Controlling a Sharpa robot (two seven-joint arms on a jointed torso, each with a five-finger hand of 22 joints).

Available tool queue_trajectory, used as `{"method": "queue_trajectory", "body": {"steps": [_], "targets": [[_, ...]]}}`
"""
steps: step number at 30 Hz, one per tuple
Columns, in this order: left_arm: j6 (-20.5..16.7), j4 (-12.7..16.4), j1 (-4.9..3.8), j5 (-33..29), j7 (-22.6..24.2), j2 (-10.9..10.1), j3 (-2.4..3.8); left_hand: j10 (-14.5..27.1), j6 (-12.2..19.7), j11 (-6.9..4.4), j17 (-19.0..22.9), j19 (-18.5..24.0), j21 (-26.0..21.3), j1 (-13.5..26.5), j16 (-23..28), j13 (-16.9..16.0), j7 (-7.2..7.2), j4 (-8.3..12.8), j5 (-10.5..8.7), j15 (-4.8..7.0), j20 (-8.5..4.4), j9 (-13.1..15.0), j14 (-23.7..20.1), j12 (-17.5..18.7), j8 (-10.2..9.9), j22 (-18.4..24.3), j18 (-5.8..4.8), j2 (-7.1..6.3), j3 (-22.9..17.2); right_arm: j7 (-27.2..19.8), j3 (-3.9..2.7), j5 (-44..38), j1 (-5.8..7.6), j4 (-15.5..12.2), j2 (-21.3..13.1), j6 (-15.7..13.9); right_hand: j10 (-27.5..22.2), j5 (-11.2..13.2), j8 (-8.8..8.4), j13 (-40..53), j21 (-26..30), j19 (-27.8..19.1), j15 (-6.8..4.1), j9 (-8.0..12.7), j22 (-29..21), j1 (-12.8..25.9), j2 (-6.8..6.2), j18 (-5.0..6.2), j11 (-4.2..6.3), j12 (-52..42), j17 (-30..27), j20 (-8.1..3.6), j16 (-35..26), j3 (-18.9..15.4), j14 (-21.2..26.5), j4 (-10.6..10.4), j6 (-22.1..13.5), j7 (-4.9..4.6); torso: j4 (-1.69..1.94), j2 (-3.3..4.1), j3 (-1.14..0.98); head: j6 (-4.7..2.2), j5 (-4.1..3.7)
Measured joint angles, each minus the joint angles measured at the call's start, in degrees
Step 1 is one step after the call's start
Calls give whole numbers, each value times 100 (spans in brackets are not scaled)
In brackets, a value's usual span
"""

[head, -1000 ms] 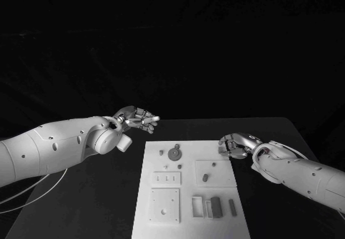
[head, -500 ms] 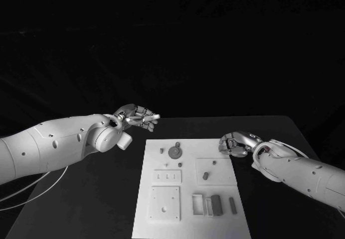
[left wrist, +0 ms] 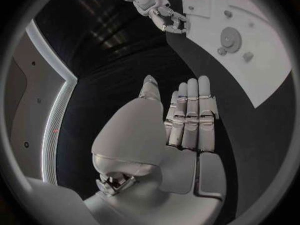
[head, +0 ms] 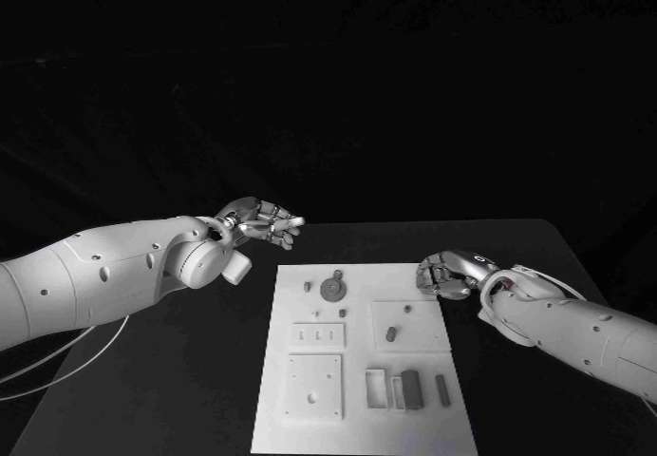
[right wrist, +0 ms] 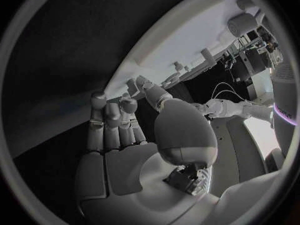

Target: Assemble the parts on the task board

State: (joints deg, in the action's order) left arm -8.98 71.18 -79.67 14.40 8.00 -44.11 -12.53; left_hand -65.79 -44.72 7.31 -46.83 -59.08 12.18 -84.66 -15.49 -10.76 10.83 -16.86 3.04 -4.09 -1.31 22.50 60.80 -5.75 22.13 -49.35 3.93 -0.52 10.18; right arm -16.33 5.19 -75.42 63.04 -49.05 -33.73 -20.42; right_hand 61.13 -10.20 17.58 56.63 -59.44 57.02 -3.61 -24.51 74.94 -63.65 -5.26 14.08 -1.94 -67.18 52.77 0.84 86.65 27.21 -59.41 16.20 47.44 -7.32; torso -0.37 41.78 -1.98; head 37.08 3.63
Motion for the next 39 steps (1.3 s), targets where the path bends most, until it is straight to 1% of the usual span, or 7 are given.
{"method": "queue_trajectory", "body": {"steps": [11,14,20,23,32,35,39], "targets": [[-1,0,0,2,-11,0,1,0,0,0,-1,0,0,0,0,0,0,0,0,0,0,5,0,0,0,1,-21,0,0,10,0,-3,-1,23,46,7,0,0,0,-1,0,0,17,1,0,23,23,1,0,0,0,1,0,0,16,0,8,-6,10,3,3,3,2],[-1,0,0,2,-14,-2,1,0,0,0,-5,0,0,0,0,-5,0,0,0,0,0,5,0,0,0,1,-36,0,0,13,0,-3,-2,28,51,8,21,0,0,-1,0,0,18,-3,-1,22,22,0,-20,0,-1,1,23,0,15,0,8,-6,10,3,3,6,8],[-1,2,-2,2,-18,-6,1,0,0,0,-5,0,0,0,0,-5,0,0,0,0,0,4,0,0,0,1,-38,0,0,26,0,-7,-3,47,62,9,22,0,21,-1,-5,0,20,-15,-1,67,67,0,-20,0,-1,1,23,0,14,0,8,-6,7,4,1,12,10],[-1,4,-2,3,-21,-6,1,0,0,0,-5,0,0,0,0,-4,0,0,0,0,0,4,0,0,0,-1,-40,0,0,42,0,-18,-3,59,62,12,22,0,34,3,-23,0,27,-24,-1,54,99,1,-20,-22,-1,1,23,0,7,0,45,19,6,3,-1,18,15],[0,6,-4,4,-30,-16,1,0,0,0,-10,0,0,0,0,-6,0,0,0,0,0,4,0,0,0,-3,-45,0,0,85,0,-48,-6,89,69,19,23,0,34,5,-23,0,28,-33,-1,83,128,1,-19,-23,-1,1,44,0,5,0,62,7,3,4,-6,28,21],[0,6,-4,4,-31,-16,1,0,0,0,-10,0,0,0,0,-9,0,0,0,0,0,9,0,0,0,-3,-51,0,0,90,0,-54,-9,89,73,23,24,0,34,5,-23,0,37,-40,-2,84,129,1,-18,-23,-1,1,44,9,-3,-9,93,36,2,3,-7,33,22],[0,6,-5,5,-34,-18,1,0,0,0,-10,0,0,0,0,-9,0,0,0,0,0,9,0,0,0,-3,-36,0,0,93,0,-60,-10,80,76,27,33,0,55,5,-45,27,39,-49,-2,91,181,1,-10,-22,-2,-7,44,16,-5,-16,114,30,0,3,-8,37,22]]}}
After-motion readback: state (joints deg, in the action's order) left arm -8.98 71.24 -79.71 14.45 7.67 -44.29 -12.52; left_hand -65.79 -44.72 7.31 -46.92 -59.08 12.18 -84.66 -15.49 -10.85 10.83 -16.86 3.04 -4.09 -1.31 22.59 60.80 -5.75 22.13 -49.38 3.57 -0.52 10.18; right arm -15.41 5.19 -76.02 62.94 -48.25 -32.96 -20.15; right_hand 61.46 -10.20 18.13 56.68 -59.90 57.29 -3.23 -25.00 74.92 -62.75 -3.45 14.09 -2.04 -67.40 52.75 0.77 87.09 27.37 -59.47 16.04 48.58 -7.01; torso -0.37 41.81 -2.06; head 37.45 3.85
